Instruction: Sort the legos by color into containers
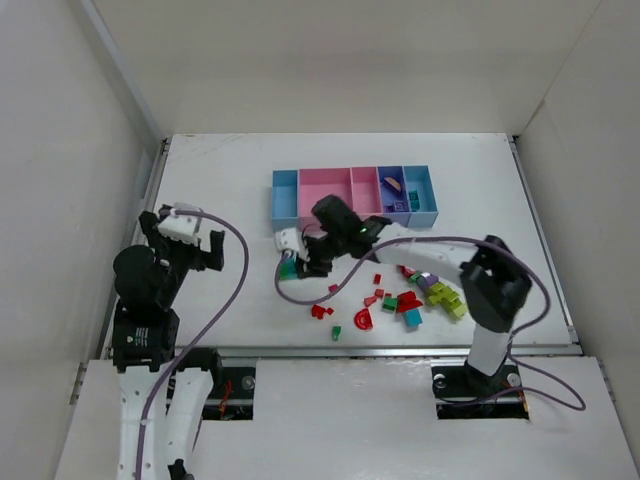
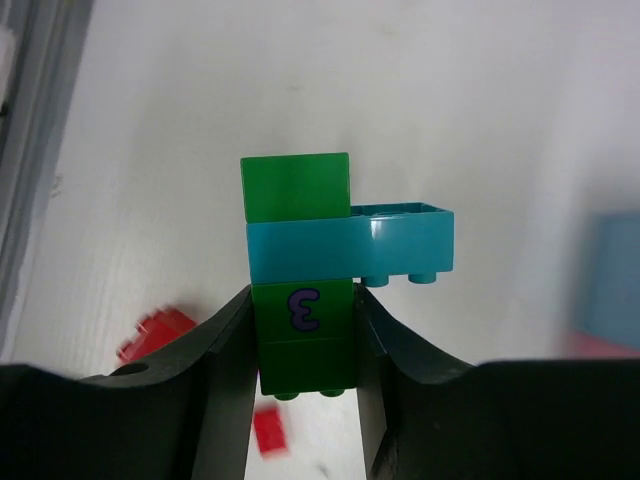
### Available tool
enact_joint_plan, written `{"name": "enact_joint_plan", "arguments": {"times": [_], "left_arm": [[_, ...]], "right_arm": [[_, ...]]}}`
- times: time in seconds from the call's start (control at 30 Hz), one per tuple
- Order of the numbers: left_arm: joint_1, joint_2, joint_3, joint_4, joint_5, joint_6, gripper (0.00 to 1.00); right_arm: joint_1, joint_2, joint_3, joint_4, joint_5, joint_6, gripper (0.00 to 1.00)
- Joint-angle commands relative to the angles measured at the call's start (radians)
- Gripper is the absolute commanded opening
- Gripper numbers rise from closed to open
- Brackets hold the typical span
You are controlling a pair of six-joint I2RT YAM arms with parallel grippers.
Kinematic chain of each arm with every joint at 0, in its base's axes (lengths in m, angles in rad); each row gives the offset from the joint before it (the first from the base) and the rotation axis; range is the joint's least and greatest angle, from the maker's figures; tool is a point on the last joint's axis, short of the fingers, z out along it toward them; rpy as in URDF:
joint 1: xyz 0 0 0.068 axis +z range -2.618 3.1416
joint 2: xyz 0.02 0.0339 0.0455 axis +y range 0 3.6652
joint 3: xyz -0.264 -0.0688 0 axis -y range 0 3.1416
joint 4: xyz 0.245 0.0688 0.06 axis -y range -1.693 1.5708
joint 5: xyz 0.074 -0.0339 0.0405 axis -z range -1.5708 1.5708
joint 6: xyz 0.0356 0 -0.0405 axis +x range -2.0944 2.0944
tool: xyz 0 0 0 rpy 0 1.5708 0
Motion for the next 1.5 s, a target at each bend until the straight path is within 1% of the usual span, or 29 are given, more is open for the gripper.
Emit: {"name": "enact_joint_plan", "arguments": {"times": [0.0,0.03,0.1,0.13,0.17,0.2,0.23,0.27,0.3,0.33,0.37,0.4,0.43,0.5,0.63,0.67,0.7,0.73,0.77,0.9,0.93,0.97,1.0,1.03,1.07,1.23,1.37,1.47], "left_arm": [[0.000,0.006,0.056,-0.051,0.398,0.148,0.92],[0.000,0.020,0.056,-0.073,0.575,0.205,0.96],[0.000,0.079,0.074,-0.132,0.739,0.343,0.97],[0.000,0.105,0.092,-0.198,0.835,0.465,0.97],[0.000,0.134,0.105,-0.225,0.862,0.512,0.98],[0.009,0.167,0.118,-0.252,0.876,0.559,0.98],[0.009,0.235,0.156,-0.318,0.886,0.616,0.97],[0.024,0.271,0.180,-0.349,0.899,0.729,0.96],[0.024,0.308,0.206,-0.373,0.899,0.768,0.96],[0.024,0.378,0.232,-0.390,0.899,0.791,0.96],[0.024,0.412,0.282,-0.409,0.888,0.807,0.96],[0.024,0.444,0.307,-0.421,0.888,0.854,0.96],[0.024,0.496,0.328,-0.433,0.888,0.873,0.99],[0.014,0.526,0.373,-0.433,0.912,0.891,1.00],[0.014,0.526,0.373,-0.465,0.914,0.969,1.00],[0.014,0.526,0.373,-0.487,0.914,1.035,1.00],[0.003,0.537,0.373,-0.551,0.904,1.078,1.00],[0.003,0.537,0.373,-0.586,0.903,1.122,0.97],[-0.009,0.537,0.373,-0.617,0.903,1.162,0.97],[-0.018,0.584,0.393,-0.634,0.916,1.181,0.96],[-0.018,0.593,0.419,-0.634,0.916,1.181,0.96],[-0.028,0.602,0.428,-0.634,0.926,1.181,0.93],[-0.028,0.603,0.428,-0.634,0.926,1.167,0.86],[-0.028,0.616,0.444,-0.634,0.926,1.167,0.81],[-0.028,0.616,0.444,-0.624,0.926,1.167,0.80],[-0.028,0.616,0.425,-0.614,0.926,1.180,0.80],[-0.028,0.616,0.425,-0.605,0.926,1.166,0.67],[-0.028,0.616,0.416,-0.582,0.926,1.157,0.67]], "right_arm": [[-0.061,-0.214,-0.013,0.197,-0.047,0.094,0.00],[-0.073,-0.237,-0.024,0.197,-0.047,0.094,0.00],[-0.087,-0.286,-0.036,0.197,-0.080,0.094,0.00],[-0.099,-0.296,-0.036,0.197,-0.096,0.105,0.00],[-0.099,-0.296,-0.036,0.197,-0.096,0.105,0.00],[-0.099,-0.305,-0.015,0.197,-0.105,0.117,0.00],[-0.099,-0.305,-0.004,0.206,-0.105,0.136,0.00],[-0.099,-0.305,0.007,0.206,-0.087,0.152,0.00],[-0.099,-0.305,0.016,0.221,-0.052,0.171,0.00],[-0.099,-0.305,0.036,0.235,-0.038,0.185,0.00],[-0.099,-0.305,0.036,0.235,-0.038,0.185,0.00],[-0.089,-0.305,0.045,0.235,-0.027,0.185,0.00],[-0.088,-0.305,0.045,0.258,-0.027,0.194,0.00],[-0.088,-0.305,0.045,0.268,-0.018,0.205,0.00],[-0.079,-0.296,0.045,0.290,-0.028,0.244,0.00],[-0.079,-0.296,0.045,0.304,-0.029,0.245,0.00],[-0.079,-0.296,0.045,0.304,-0.029,0.254,0.00],[-0.079,-0.296,0.045,0.316,-0.029,0.254,0.00],[-0.079,-0.296,0.045,0.317,-0.038,0.254,0.00],[-0.059,-0.242,0.107,0.317,-0.038,0.263,0.00],[-0.059,-0.227,0.117,0.317,-0.038,0.263,0.00],[-0.059,-0.218,0.127,0.317,-0.038,0.263,0.00],[-0.059,-0.208,0.127,0.317,-0.038,0.263,0.00],[-0.059,-0.199,0.142,0.317,-0.029,0.274,0.00],[-0.059,-0.187,0.153,0.317,-0.029,0.274,0.00],[-0.050,-0.178,0.162,0.317,-0.036,0.283,0.00],[-0.041,-0.178,0.171,0.317,-0.047,0.283,0.00],[-0.029,-0.178,0.171,0.317,-0.047,0.283,0.00]]}}
